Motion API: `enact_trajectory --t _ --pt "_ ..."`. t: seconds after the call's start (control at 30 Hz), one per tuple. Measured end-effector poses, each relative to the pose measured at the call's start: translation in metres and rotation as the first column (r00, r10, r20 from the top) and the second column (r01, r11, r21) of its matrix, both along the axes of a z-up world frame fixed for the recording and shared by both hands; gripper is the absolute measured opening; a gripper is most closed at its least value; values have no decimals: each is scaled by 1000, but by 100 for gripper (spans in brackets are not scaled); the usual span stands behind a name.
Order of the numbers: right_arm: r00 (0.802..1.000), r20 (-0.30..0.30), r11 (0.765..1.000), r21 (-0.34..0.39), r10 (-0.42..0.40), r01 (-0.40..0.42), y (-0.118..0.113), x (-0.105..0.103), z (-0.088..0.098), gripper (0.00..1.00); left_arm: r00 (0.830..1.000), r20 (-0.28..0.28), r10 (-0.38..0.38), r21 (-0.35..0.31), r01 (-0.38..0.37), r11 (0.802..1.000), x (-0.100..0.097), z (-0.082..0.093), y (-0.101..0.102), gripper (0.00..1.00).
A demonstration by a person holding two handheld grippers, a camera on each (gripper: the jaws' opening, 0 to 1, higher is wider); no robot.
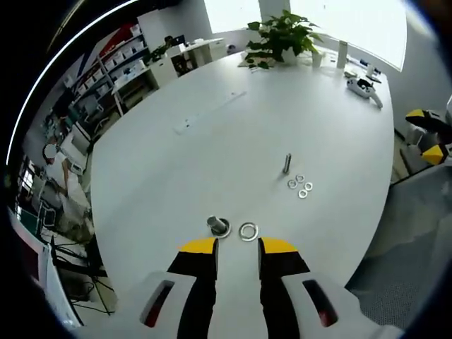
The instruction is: Place the washer onto the threaded stud by aligning its center hole with the stud, sliding it down to the base, and recovering from edge contact or off-axis alignment until the washer reaches the visible bottom stop.
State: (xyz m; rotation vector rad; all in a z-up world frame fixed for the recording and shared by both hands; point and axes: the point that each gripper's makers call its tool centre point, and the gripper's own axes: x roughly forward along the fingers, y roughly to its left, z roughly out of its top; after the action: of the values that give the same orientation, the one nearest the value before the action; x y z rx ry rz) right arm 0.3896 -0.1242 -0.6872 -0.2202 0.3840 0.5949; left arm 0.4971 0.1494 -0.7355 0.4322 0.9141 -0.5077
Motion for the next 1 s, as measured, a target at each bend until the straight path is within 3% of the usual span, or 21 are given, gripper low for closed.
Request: enact_trajectory --t 0.53,1.0 --pt "1000 4 1000 2 -9 9 -2 1 1 48 999 -50 -7 7 7 1000 2 -17 -10 21" --pt "1000 9 1000 6 -25 25 -5 3 2 48 991 -130 -20 33 24 999 6 -53 -24 21"
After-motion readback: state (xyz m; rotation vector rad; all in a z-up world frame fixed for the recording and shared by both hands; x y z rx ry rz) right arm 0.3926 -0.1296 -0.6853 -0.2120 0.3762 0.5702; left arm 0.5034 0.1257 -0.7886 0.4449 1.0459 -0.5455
